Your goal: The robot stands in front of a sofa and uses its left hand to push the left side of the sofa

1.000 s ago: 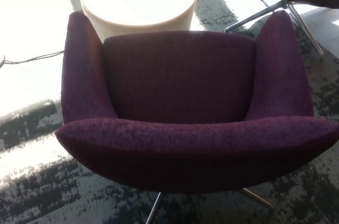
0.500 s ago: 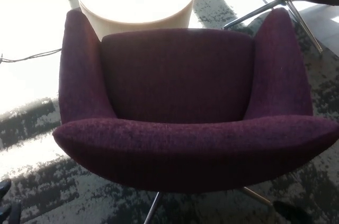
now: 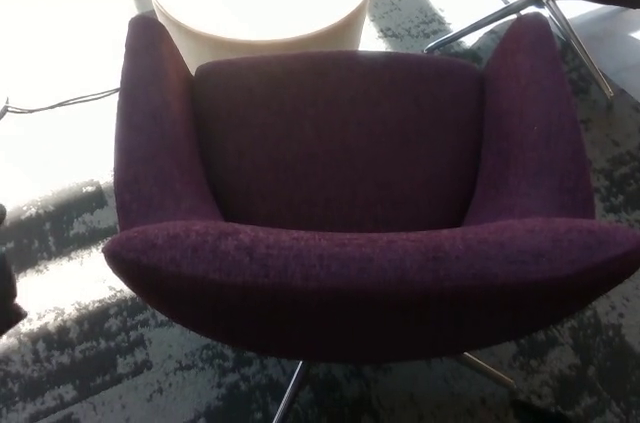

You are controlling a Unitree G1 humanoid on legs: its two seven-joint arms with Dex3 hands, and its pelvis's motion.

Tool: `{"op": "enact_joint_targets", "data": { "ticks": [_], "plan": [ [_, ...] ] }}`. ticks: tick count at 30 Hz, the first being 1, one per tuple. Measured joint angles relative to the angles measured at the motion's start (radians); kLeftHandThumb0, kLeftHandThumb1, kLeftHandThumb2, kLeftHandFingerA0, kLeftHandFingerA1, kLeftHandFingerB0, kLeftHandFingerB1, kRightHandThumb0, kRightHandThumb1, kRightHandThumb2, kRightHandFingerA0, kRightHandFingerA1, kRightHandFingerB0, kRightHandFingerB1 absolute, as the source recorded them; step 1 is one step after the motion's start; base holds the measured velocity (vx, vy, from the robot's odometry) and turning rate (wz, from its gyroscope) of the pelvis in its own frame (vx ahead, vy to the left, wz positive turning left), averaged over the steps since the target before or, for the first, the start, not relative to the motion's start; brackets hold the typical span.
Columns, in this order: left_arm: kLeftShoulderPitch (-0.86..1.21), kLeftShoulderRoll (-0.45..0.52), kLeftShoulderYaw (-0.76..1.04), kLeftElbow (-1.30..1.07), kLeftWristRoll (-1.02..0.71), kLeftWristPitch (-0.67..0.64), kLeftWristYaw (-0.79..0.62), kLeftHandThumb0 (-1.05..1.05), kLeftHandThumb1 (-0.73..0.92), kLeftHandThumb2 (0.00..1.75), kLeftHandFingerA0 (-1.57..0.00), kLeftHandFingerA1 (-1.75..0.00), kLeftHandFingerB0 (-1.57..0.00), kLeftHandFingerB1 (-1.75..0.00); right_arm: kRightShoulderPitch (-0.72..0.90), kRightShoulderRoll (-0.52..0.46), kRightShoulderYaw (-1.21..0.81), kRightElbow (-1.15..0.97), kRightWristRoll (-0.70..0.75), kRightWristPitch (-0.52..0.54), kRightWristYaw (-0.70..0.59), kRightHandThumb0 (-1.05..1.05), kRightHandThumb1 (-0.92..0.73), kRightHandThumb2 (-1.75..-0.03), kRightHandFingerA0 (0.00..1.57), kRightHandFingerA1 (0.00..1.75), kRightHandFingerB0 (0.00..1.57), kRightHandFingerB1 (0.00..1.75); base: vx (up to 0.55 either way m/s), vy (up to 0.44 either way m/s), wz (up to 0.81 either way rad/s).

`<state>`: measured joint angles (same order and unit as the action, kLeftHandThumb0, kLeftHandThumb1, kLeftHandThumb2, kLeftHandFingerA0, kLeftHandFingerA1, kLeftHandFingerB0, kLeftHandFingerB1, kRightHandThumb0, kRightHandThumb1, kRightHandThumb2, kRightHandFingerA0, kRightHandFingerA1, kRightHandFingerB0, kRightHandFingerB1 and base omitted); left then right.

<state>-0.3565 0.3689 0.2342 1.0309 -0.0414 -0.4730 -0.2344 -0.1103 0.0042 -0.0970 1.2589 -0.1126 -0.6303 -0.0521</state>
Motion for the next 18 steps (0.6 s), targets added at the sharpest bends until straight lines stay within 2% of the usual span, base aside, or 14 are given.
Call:
{"op": "enact_joint_targets", "data": {
  "ticks": [1, 2, 3, 4, 5, 8, 9, 13, 17, 18],
  "plan": [
    [-0.016, 0.004, -0.015, -0.003, 0.004, 0.003, 0.001, -0.82, 0.87, 1.2, -0.05, -0.23, -0.05, -0.23, 0.0, 0.002, 0.001, 0.001, -0.001, 0.0, -0.003, -0.65, -0.85, -0.66, 0.46, 0.39, 0.41, 0.36, 0.0, 0.0, 0.0],
    [-0.023, 0.006, -0.021, -0.005, 0.006, 0.005, 0.002, -0.86, 0.84, 1.19, -0.07, -0.24, -0.08, -0.25, 0.0, 0.002, 0.002, 0.002, -0.001, 0.0, -0.005, -0.62, -0.7, -1.08, 0.45, 0.59, 0.28, 0.49, 0.0, 0.0, 0.0],
    [-0.033, 0.008, -0.035, -0.007, 0.011, 0.011, 0.005, -0.86, 0.84, 1.19, -0.07, -0.24, -0.08, -0.25, 0.002, 0.003, 0.004, 0.003, -0.002, -0.002, -0.01, -0.62, -0.7, -1.08, 0.45, 0.59, 0.28, 0.49, 0.0, 0.0, 0.0],
    [-0.045, 0.008, -0.055, -0.011, 0.02, 0.019, 0.01, -0.87, 0.83, 1.18, -0.08, -0.27, -0.1, -0.3, 0.004, 0.003, 0.007, 0.005, -0.003, -0.004, -0.016, -0.66, -0.78, -0.69, 0.49, 0.43, 0.41, 0.39, 0.0, 0.0, 0.0],
    [-0.052, 0.008, -0.064, -0.012, 0.025, 0.024, 0.012, -0.8, 0.92, 0.78, -0.06, -0.26, -0.07, -0.26, 0.006, 0.003, 0.007, 0.006, -0.003, -0.005, -0.018, -0.55, -0.66, -1.06, 0.48, 0.61, 0.28, 0.5, 0.0, 0.0, 0.0],
    [-0.084, 0.007, -0.108, -0.014, 0.044, 0.047, 0.024, -0.8, 0.92, 0.78, -0.06, -0.26, -0.07, -0.26, 0.008, 0.005, 0.006, 0.007, -0.002, -0.012, -0.024, -0.55, -0.66, -1.06, 0.48, 0.61, 0.28, 0.5, 0.0, 0.0, 0.0],
    [-0.088, 0.007, -0.114, -0.015, 0.047, 0.051, 0.026, -0.79, 0.92, 0.76, -0.09, -0.27, -0.1, -0.26, 0.008, 0.005, 0.006, 0.007, -0.002, -0.014, -0.025, -0.64, -0.84, -0.65, 0.52, 0.43, 0.43, 0.38, 0.0, 0.0, 0.0],
    [-0.114, -0.011, -0.152, -0.016, 0.066, 0.067, 0.036, -0.76, 0.92, 0.76, -0.09, -0.27, -0.09, -0.26, 0.012, 0.004, 0.015, 0.007, -0.007, -0.018, -0.043, -0.64, -0.84, -0.65, 0.53, 0.43, 0.45, 0.38, 0.0, 0.0, 0.0],
    [-0.128, -0.031, -0.19, -0.001, 0.083, 0.071, 0.046, -0.84, 0.92, 0.79, -0.1, -0.26, -0.1, -0.25, 0.012, 0.001, 0.04, 0.007, -0.021, -0.02, -0.068, -0.65, -0.85, -0.66, 0.53, 0.42, 0.44, 0.38, 0.0, 0.0, 0.0],
    [-0.13, -0.034, -0.198, 0.004, 0.087, 0.071, 0.049, -0.87, 0.82, 1.17, -0.05, -0.28, -0.11, -0.28, 0.013, -0.001, 0.048, 0.007, -0.026, -0.02, -0.076, -0.65, -0.84, -0.65, 0.51, 0.42, 0.45, 0.38, 0.0, 0.0, 0.0]
  ]
}}
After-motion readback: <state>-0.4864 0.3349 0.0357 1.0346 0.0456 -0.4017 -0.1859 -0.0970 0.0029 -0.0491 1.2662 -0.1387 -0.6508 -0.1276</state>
